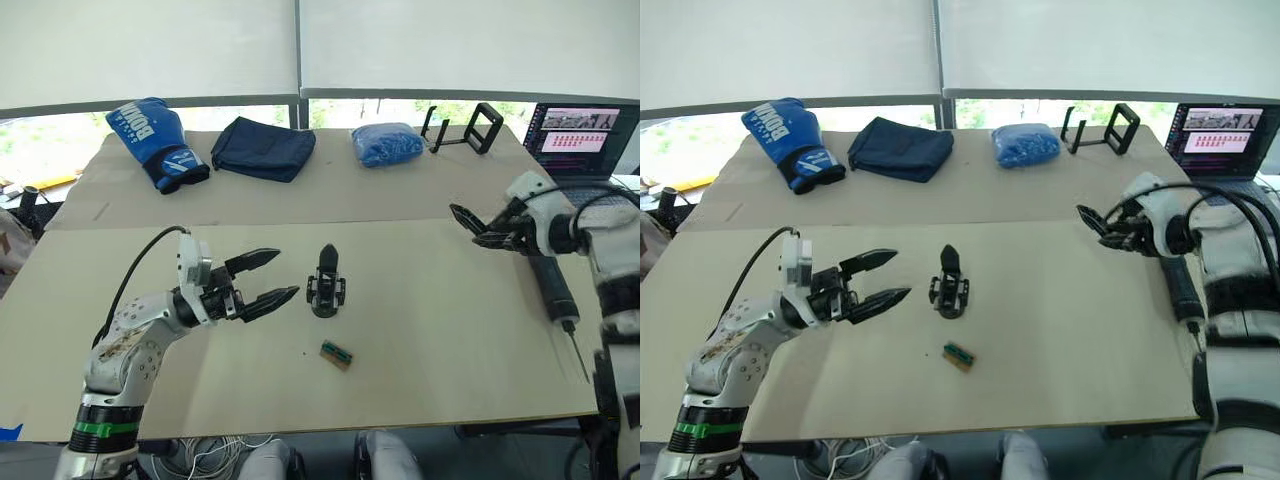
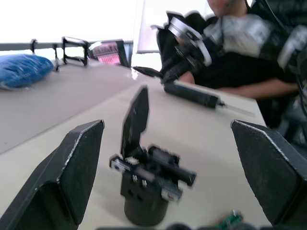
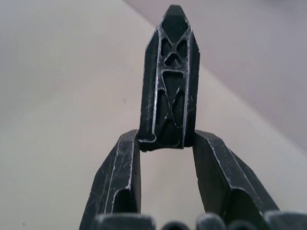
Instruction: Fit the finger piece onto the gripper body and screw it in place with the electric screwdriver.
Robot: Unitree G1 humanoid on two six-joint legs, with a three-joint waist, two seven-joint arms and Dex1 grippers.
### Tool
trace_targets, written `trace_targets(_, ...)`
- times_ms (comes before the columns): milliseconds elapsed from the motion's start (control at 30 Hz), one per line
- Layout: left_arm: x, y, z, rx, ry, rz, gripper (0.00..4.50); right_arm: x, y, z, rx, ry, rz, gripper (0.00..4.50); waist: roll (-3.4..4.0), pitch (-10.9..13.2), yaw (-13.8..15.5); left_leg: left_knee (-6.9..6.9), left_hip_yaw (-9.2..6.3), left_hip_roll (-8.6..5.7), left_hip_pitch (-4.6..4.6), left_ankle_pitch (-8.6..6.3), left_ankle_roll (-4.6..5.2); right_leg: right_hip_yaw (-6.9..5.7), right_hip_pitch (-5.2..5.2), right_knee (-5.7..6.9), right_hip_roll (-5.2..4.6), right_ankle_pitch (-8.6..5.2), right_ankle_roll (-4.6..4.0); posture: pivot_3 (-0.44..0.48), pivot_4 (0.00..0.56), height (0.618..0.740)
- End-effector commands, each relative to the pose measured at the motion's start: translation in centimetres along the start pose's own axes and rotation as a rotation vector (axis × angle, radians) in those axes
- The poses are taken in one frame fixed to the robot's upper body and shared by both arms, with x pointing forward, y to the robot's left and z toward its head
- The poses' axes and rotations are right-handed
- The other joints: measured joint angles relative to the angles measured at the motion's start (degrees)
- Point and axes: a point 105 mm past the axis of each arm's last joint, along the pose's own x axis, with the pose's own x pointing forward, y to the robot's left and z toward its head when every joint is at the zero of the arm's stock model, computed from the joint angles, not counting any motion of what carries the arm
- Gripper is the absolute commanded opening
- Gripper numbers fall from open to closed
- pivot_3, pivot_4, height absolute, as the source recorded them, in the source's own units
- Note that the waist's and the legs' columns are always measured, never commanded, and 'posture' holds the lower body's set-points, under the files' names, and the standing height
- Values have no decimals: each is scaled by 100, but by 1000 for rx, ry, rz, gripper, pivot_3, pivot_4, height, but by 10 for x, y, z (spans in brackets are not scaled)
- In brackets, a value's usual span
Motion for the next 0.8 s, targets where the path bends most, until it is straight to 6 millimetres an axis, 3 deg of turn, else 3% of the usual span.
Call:
trace_targets(33,15,1,27,-47,-119,30,4500,-21,20,59,-119,-228,-74,1178,0,0,35,-1,0,1,1,0,0,2,-1,1,-1,0,0,0,150,740)
trace_targets(233,39,5,44,-176,-206,94,4500,-27,65,102,-181,-445,-182,1178,-1,0,81,3,1,-1,15,0,-1,6,10,6,2,1,-1,0,150,740)
trace_targets(300,51,9,47,-203,-230,138,4500,-23,85,113,-125,-507,-178,1178,-2,0,97,3,0,-3,13,0,-1,5,11,6,2,1,-1,0,150,740)
trace_targets(400,62,11,51,-220,-261,169,4500,-21,102,122,-68,-557,-180,1178,-3,0,117,5,-1,-9,10,1,0,4,13,4,5,2,-2,0,150,740)
trace_targets(533,77,9,52,-318,-274,136,4500,-13,145,134,-175,-615,-121,1178,-4,-1,122,2,-1,-14,11,1,1,4,14,-1,9,1,-1,0,150,740)
trace_targets(800,90,-11,56,-322,-310,55,4500,-7,164,143,-260,-671,-95,1178,-5,0,79,3,2,-15,13,2,0,8,15,-2,18,-6,10,0,150,740)
